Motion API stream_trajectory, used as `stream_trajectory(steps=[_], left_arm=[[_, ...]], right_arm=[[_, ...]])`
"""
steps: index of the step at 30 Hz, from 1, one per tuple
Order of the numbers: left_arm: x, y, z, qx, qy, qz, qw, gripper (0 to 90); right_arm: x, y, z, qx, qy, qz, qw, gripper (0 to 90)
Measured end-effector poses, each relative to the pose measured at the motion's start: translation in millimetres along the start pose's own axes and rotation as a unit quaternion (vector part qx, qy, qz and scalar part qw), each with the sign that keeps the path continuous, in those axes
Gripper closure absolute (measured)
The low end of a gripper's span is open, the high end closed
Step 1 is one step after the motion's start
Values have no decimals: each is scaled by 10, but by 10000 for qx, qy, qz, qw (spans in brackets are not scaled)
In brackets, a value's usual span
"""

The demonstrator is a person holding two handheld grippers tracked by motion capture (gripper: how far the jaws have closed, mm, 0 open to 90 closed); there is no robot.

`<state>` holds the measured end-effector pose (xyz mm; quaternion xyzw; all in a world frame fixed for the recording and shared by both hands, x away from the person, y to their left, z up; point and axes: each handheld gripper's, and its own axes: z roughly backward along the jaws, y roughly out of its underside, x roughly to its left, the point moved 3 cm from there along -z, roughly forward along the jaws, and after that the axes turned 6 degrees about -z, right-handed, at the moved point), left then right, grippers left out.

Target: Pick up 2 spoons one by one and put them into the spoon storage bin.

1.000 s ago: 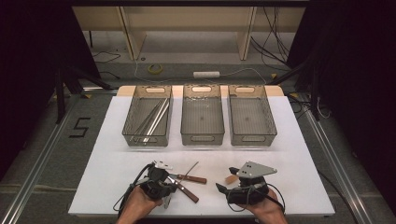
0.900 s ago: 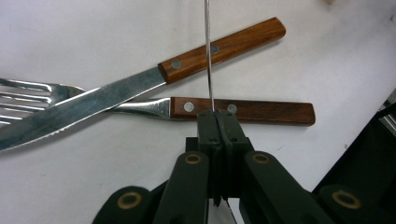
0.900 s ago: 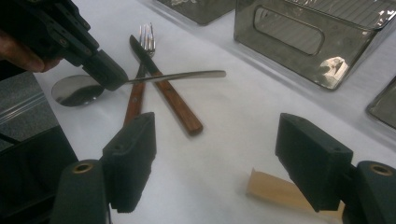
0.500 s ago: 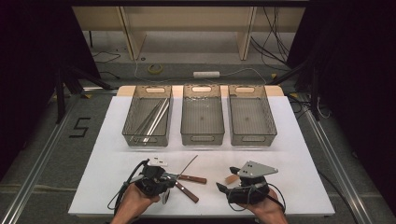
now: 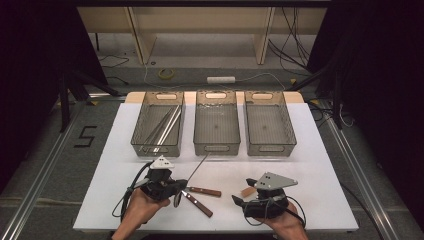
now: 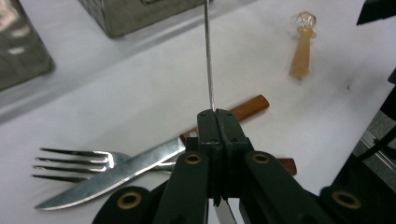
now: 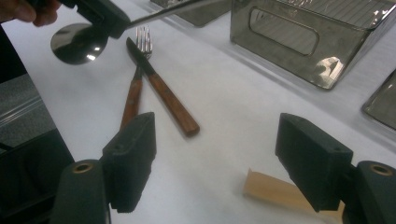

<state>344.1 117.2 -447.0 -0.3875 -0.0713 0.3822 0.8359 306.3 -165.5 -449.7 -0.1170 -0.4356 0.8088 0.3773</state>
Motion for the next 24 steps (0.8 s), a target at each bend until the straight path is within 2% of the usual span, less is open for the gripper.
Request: stream_trajectory(steps=[7, 24], left_arm=[[84, -225, -4, -212, -99, -60, 9997, 892], [330, -636, -41, -687, -280, 73, 9972, 892]], right_arm=[[-8, -1, 2, -12, 19, 6, 10000, 300], [-25, 3, 8, -32, 19, -41, 10000, 300]])
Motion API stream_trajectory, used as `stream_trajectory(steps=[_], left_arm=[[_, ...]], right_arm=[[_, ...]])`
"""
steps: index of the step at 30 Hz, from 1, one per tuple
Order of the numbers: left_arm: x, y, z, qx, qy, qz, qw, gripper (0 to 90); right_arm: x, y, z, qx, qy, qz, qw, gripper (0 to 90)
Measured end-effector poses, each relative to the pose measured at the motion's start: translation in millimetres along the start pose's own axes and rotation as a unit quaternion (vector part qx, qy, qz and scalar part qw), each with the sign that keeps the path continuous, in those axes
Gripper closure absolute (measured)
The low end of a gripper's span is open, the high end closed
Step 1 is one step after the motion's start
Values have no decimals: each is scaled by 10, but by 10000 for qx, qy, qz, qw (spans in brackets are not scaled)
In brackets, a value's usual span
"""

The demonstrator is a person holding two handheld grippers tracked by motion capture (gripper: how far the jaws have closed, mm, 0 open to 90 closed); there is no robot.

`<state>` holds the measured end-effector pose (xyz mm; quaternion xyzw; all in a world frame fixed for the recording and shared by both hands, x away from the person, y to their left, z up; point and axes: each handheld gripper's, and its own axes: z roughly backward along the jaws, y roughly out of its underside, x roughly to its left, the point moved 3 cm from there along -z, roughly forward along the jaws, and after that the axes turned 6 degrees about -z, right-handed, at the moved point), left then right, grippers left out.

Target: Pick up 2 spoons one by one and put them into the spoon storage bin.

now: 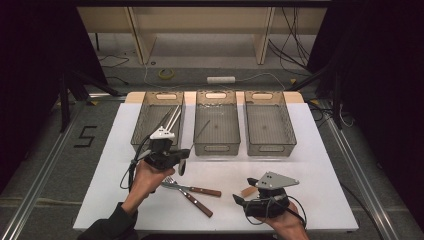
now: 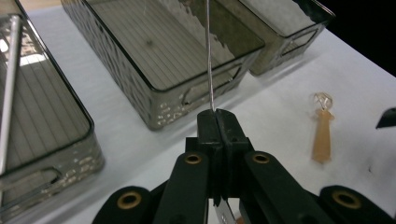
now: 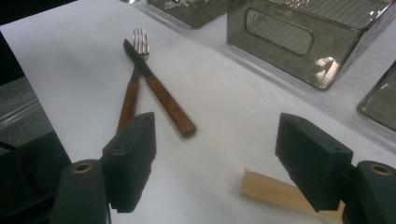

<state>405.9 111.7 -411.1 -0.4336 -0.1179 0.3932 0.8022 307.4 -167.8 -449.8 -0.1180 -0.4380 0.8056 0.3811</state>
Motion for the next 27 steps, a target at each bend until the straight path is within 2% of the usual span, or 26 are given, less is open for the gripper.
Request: stream_trajectory(steps=[17, 27], left_arm=[[174, -338, -264, -143, -179, 23, 9997, 891], [358, -441, -393, -312, -191, 456, 9983, 891]], right_arm=[[-1, 3, 6, -10, -13, 5, 10000, 300], [-8, 3, 3, -27, -27, -35, 10000, 300]])
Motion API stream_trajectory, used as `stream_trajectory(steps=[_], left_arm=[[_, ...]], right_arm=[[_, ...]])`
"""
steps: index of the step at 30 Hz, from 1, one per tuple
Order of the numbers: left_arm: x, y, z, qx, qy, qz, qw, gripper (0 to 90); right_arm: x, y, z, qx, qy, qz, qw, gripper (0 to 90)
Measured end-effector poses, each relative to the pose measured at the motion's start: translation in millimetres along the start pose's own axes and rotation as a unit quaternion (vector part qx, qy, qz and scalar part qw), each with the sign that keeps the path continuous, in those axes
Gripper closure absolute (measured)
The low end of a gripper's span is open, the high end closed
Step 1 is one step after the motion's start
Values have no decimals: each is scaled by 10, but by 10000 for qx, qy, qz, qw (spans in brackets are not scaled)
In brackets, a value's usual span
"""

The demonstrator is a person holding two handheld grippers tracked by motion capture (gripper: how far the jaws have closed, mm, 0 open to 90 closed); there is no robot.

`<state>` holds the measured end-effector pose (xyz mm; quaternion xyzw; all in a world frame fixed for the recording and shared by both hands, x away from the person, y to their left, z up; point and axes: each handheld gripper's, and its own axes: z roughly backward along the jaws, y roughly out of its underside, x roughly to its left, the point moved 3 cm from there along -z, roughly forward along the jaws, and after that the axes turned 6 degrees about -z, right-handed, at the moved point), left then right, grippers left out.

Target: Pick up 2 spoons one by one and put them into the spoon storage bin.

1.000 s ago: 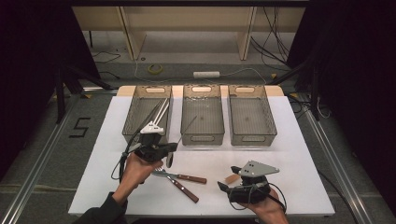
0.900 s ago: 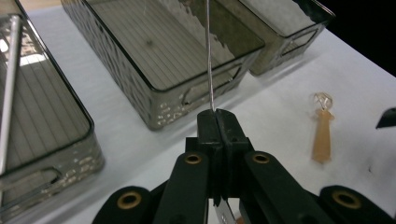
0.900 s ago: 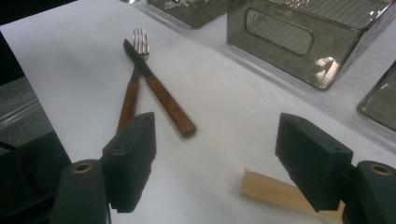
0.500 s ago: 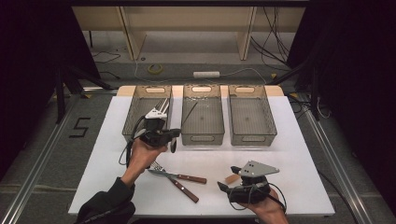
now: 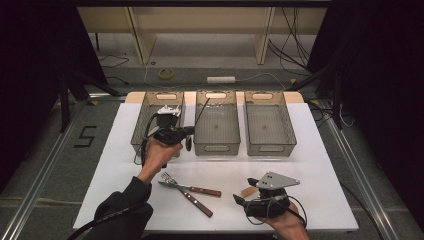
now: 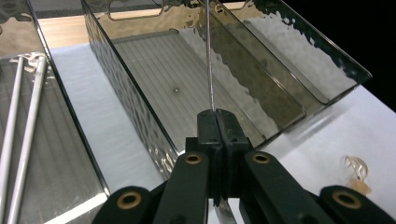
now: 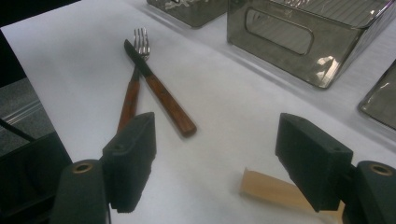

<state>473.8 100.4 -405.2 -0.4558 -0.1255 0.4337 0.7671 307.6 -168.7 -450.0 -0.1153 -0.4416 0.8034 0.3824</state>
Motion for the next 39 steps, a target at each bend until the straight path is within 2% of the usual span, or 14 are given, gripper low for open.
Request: stream_trajectory(steps=[3, 7, 13, 17, 25, 36, 39], left_arm=[[24, -45, -51, 0, -52, 0, 10000, 891], [50, -113, -86, -117, -63, 108, 9999, 891], [85, -184, -146, -103, -154, 116, 9998, 891], [53, -244, -212, -249, -38, 264, 9993, 891], [73, -239, -379, -162, -133, 312, 9993, 890], [131, -247, -496, -239, -267, 358, 9987, 889], [115, -260, -525, -226, -234, 326, 9989, 888]], right_arm=[[1, 9, 0, 38, 9, 17, 10000, 300], [-12, 6, 6, 32, 11, 18, 10000, 300], [-11, 11, 3, 25, 13, 28, 10000, 300], [-8, 1, 12, 2, -3, 14, 10000, 300], [-17, 14, 17, 33, 4, 23, 10000, 300], [-10, 15, 14, 26, -6, 23, 10000, 300], [-11, 12, 16, 27, -16, 40, 10000, 300]])
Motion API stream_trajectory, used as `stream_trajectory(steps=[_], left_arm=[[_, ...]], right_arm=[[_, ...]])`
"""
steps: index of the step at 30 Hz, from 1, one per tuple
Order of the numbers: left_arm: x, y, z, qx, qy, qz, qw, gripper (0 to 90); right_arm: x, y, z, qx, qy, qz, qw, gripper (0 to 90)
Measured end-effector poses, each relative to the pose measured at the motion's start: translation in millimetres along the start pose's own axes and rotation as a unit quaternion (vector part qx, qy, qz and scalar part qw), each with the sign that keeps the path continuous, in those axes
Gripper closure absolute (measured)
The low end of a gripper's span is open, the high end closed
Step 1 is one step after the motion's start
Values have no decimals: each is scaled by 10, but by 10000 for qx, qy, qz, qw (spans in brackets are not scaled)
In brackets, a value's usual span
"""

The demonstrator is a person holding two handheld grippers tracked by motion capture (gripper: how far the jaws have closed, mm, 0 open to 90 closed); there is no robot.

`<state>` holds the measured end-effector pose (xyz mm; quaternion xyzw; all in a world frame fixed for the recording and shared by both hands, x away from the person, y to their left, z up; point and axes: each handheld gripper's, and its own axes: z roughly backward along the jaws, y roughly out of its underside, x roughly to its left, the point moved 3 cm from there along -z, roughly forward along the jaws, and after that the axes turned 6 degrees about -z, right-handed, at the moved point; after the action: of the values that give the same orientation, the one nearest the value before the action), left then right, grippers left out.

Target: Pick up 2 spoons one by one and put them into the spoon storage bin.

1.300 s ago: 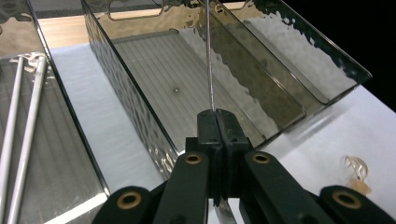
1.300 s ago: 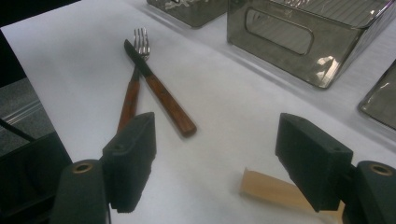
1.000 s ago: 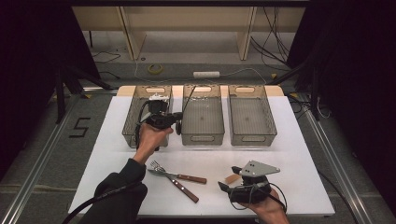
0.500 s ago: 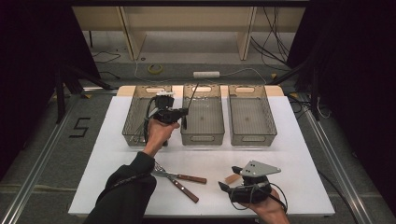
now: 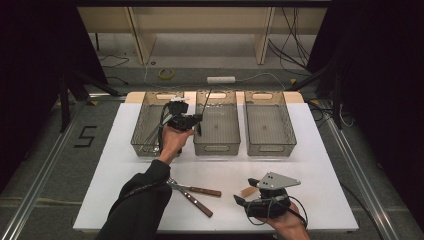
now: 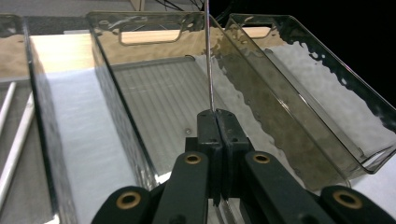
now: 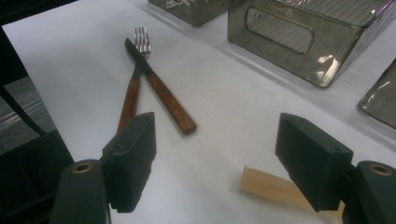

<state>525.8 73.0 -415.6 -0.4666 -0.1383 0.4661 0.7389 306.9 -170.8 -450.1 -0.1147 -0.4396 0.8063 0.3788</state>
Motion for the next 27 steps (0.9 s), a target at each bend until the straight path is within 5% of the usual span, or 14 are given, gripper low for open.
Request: stream_trajectory(steps=[21, 27], left_arm=[[-82, 93, -241, 369, -149, -182, 9990, 876], [-98, 75, -212, 294, -103, -139, 9994, 729]], right_arm=[[8, 5, 3, 5, -27, -5, 10000, 300], [-2, 5, 8, 0, -12, -29, 10000, 300]])
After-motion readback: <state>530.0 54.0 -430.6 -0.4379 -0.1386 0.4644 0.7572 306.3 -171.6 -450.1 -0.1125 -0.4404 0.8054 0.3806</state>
